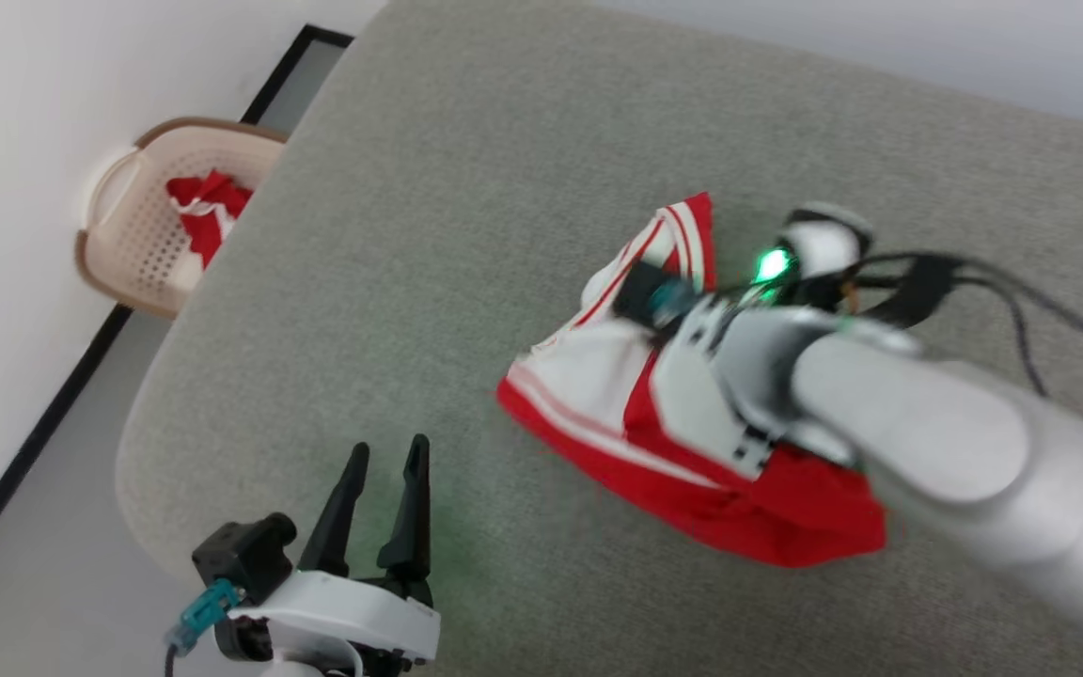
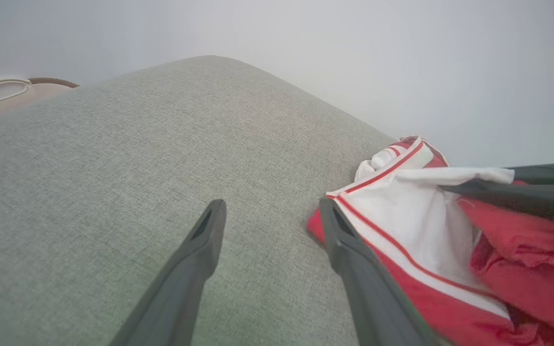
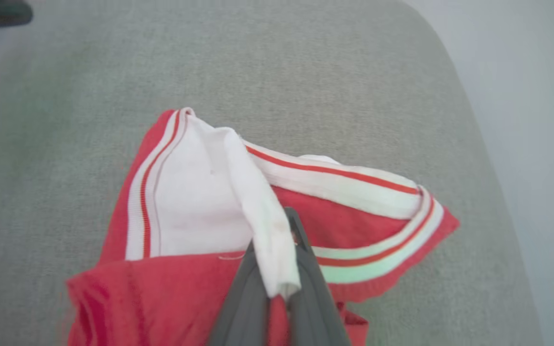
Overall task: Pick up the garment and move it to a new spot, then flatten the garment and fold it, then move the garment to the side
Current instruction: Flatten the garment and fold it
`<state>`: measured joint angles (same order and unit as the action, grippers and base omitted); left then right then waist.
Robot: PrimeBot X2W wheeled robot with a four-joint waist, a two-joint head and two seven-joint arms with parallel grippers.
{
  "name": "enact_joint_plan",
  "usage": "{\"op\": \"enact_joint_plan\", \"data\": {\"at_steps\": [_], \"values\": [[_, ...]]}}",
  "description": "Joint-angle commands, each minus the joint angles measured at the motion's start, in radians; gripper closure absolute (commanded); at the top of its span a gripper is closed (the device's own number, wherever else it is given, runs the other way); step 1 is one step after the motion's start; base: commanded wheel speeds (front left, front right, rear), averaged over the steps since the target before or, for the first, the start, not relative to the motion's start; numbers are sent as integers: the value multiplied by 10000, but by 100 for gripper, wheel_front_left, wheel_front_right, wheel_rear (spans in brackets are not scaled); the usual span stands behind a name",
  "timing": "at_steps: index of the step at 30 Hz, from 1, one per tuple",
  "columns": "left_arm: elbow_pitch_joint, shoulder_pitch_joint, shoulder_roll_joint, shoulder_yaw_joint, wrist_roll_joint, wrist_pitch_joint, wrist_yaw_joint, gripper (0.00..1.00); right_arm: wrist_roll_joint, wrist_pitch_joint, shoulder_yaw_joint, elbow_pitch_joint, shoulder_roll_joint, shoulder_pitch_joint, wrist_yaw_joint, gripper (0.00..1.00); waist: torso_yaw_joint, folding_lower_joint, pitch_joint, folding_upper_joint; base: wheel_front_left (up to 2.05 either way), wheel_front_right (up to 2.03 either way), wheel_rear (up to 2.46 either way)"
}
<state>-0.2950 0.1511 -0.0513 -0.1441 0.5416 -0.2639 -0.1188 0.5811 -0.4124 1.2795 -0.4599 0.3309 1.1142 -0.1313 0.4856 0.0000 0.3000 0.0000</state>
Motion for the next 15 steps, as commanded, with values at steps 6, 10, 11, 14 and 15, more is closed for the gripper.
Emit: {"op": "enact_joint_plan", "data": {"at_steps": [6, 10, 11, 14, 15], "values": [[107, -279, -4, 354, -386, -2, -41, 0, 844, 1200, -1736, -548, 920, -304, 10, 100, -844, 0, -480, 0, 0, 0, 0], [179, -412, -2, 594, -650, -2, -55, 0, 894, 1678, -3473, -742, 1578, -1201, 10, 100, -1349, 0, -598, 0, 0, 0, 0], [200, -444, -2, 651, -706, -2, -65, 0, 951, 1752, -3957, -772, 1710, -1513, 10, 100, -1473, 0, -611, 0, 0, 0, 0], [268, -488, -2, 788, -887, -2, -91, 0, 840, 1958, -5324, -818, 2124, -2440, 10, 100, -1857, 0, -604, 0, 0, 0, 0], [291, -475, -2, 821, -971, -2, -97, 0, 762, 2026, -5790, -821, 2225, -2745, 10, 100, -1984, 0, -580, 0, 0, 0, 0]]}}
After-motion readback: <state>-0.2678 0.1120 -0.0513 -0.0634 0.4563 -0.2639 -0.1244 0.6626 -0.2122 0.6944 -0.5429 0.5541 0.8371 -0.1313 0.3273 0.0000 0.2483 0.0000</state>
